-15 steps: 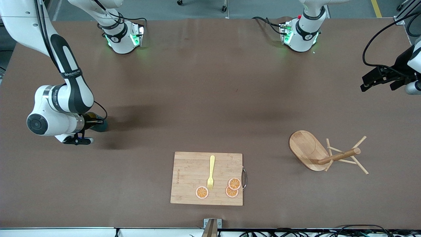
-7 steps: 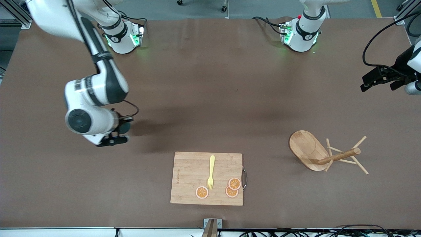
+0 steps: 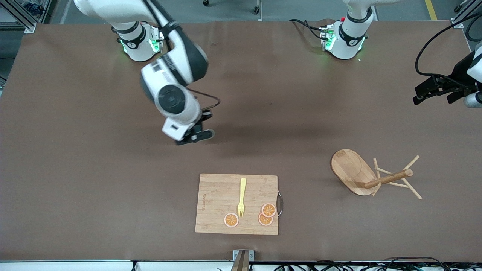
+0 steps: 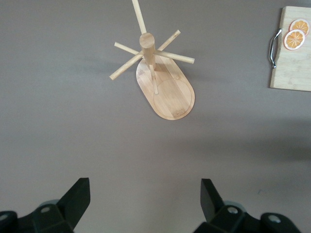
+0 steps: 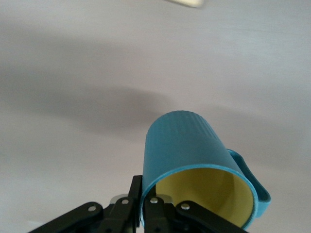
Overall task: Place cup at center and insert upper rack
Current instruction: 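Carry the teal mug with the right gripper toward the table middle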
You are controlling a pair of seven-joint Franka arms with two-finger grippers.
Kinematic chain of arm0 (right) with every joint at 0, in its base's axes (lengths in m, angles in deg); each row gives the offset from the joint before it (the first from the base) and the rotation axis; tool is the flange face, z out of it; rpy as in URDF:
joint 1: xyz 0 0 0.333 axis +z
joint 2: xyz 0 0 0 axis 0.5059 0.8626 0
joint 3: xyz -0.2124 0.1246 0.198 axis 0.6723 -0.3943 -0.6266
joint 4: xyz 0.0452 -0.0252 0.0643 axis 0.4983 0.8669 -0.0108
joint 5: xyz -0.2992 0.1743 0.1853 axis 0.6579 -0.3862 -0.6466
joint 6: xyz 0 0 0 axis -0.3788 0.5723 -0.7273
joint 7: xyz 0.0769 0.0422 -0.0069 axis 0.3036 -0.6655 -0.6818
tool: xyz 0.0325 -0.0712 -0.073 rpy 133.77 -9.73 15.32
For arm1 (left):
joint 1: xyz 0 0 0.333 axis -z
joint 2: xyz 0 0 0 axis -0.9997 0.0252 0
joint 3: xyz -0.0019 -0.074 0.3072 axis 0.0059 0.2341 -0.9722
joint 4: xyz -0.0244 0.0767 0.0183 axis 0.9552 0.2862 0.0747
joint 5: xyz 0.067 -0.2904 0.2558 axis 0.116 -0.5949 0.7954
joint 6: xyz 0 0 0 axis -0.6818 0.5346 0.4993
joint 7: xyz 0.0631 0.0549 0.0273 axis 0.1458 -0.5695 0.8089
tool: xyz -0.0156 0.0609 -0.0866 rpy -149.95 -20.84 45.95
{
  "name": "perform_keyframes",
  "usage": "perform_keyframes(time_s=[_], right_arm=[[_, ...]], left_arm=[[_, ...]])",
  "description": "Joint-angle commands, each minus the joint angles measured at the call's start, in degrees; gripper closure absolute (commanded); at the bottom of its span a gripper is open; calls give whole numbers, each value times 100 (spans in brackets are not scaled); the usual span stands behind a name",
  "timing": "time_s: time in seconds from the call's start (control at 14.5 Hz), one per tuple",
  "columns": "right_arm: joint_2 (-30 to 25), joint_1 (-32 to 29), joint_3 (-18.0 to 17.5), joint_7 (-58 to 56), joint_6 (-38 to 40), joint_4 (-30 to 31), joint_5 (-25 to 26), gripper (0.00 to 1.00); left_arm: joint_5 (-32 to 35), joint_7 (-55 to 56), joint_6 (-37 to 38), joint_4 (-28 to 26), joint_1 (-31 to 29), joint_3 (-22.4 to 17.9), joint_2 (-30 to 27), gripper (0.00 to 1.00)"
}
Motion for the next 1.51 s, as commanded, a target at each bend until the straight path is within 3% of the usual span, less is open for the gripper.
perform_keyframes(time_s=[0.0,0.21,0.55,0.96,1.44], right_arm=[[533,521,90,862,-326,-379,-87,99],[876,960,90,1549,-800,-519,-96,99],[1491,1602,90,2147,-986,-1371,-96,100],[2045,1928,82,2781,-1433,-1908,-96,100],[2564,2095,73,2729,-1514,-2391,-122,100]], left_arm=[[91,-23,34,99,12,20,38,0],[82,-23,34,90,12,20,38,0],[82,12,43,81,21,37,56,0],[73,65,43,81,30,99,56,0],[55,82,43,72,30,108,65,0]])
